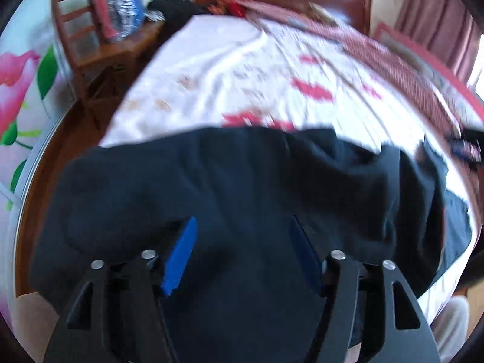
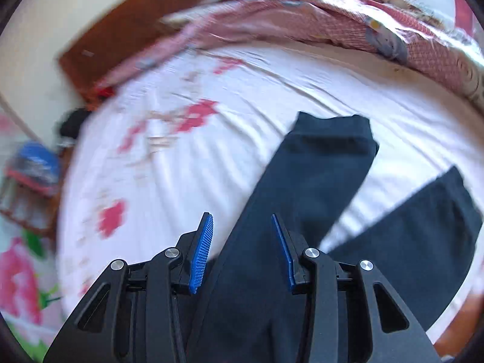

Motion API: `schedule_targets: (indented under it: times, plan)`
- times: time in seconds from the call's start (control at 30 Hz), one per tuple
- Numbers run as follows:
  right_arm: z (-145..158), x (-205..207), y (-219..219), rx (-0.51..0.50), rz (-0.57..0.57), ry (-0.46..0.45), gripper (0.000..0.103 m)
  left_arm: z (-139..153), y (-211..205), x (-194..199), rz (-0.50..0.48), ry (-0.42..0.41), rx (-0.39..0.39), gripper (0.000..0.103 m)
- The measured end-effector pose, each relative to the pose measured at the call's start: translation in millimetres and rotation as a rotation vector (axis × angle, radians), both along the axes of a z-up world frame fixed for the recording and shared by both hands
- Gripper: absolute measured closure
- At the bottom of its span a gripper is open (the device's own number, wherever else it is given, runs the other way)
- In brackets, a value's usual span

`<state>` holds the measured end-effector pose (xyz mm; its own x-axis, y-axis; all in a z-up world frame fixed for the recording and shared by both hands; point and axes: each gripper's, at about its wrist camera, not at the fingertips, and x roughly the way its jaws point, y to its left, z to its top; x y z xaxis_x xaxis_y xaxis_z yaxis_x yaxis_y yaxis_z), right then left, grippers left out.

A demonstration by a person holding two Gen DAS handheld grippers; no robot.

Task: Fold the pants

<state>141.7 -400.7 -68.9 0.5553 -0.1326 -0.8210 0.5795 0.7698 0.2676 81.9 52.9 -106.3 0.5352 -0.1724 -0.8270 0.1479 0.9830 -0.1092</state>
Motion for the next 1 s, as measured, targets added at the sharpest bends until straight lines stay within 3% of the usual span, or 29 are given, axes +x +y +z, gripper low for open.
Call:
schedule_targets:
  times: [0.13, 0.2, 0.3, 0.33, 0.4, 0.43, 0.47, 0.53, 0.6, 0.67, 0.87, 1.0]
  plan:
    - [-33.6, 52.3, -14.8, -0.022, -0.07, 0.157, 0.064, -8.6, -21.1, -12.6, -0.044, -0.009, 0.059, 0.017]
    - [-48.0, 66.7, -12.7, -0.027, -0.071, 0.204, 0.064, -11.8, -26.5, -19.7, -0.055, -0.01, 0.083, 0.015]
    - [-68.3, 84.2, -7.4, -0.115, -0.059, 0.327, 0.064, -17.0, -24.4, -25.6, -0.064, 0.007, 0.097, 0.014]
    - [-75.6, 88.0, -4.9, -0.165, -0.054, 0.385, 0.06, -18.6, -25.8, -27.1, -0.07, 0.003, 0.108, 0.013]
    - [-77.4, 86.9, -3.9, -0.214, -0.061, 0.402, 0.047, -19.8, -29.3, -27.3, -0.084, -0.012, 0.132, 0.013]
    - [-77.6, 85.0, -5.3, -0.229, -0.066, 0.41, 0.046, -20.0, -30.4, -26.7, -0.087, -0.016, 0.137, 0.013]
    - [-77.9, 81.6, -8.4, -0.216, -0.057, 0.401, 0.046, -20.0, -29.6, -25.7, -0.084, -0.017, 0.133, 0.013]
    - [-75.6, 70.8, -18.4, -0.177, -0.073, 0.382, 0.066, -19.8, -28.2, -24.6, -0.078, -0.014, 0.12, 0.013]
    - [-75.7, 63.9, -30.8, -0.125, -0.077, 0.353, 0.073, -19.2, -27.0, -24.5, -0.074, -0.017, 0.108, 0.013]
    - [-68.5, 48.9, -40.6, -0.07, -0.073, 0.305, 0.096, -19.0, -25.9, -24.6, -0.068, -0.019, 0.097, 0.013]
    - [-11.4, -15.3, -59.6, -0.017, -0.08, 0.065, 0.096, -17.5, -21.2, -25.4, -0.05, -0.029, 0.05, 0.013]
    - [25.2, -86.8, -76.1, 0.01, -0.111, -0.127, 0.096, -16.8, -19.8, -25.5, -0.045, -0.032, 0.025, 0.013]
